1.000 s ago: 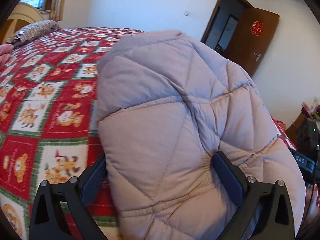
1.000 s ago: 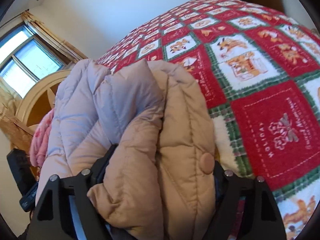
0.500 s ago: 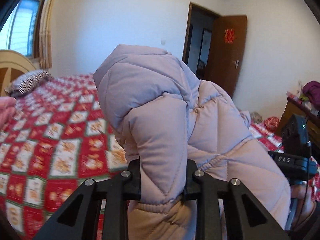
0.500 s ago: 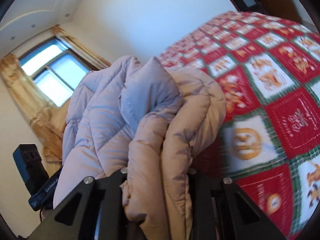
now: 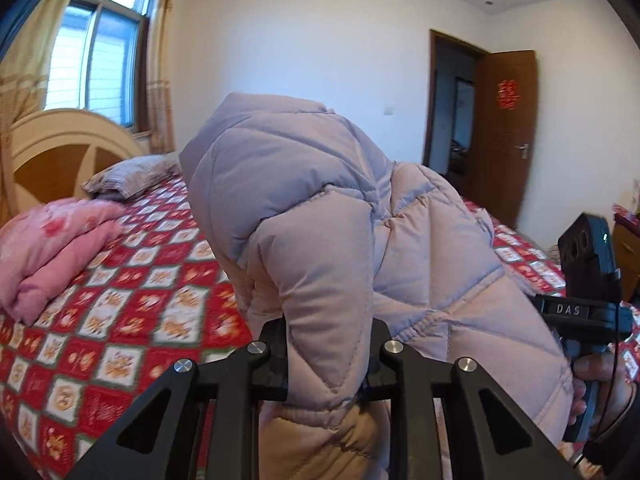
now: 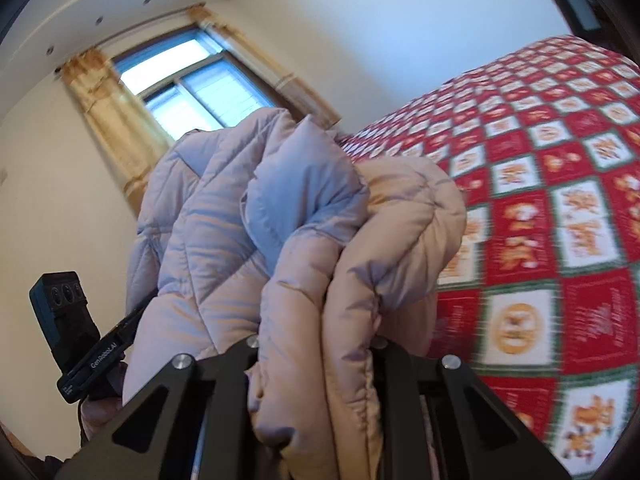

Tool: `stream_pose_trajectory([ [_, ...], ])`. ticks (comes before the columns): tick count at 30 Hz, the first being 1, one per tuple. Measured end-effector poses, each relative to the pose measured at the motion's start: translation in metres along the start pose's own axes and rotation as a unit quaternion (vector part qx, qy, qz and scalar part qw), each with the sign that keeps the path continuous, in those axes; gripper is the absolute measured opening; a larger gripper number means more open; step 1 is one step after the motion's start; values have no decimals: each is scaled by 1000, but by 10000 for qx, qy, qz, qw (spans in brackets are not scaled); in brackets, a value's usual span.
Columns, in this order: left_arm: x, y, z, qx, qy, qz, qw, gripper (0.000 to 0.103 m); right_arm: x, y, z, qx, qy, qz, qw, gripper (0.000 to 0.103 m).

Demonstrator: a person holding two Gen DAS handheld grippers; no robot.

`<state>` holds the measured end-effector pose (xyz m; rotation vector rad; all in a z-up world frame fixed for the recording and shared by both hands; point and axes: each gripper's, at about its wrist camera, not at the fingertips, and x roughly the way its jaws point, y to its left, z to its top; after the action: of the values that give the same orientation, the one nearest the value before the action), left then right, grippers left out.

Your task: Fold large clothes

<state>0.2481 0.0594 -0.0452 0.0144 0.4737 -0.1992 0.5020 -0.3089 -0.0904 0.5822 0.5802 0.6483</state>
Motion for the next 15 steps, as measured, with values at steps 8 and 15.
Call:
stream_pose_trajectory([
  [8,41,87,-60,-576,688,473,9948,32,90,-7,-12,-209,839,-364,9956,20],
  [15,49,126,-84,-1316,815,1127,9815,83,130,-11,-19,-187,1084,-567,9923,30],
])
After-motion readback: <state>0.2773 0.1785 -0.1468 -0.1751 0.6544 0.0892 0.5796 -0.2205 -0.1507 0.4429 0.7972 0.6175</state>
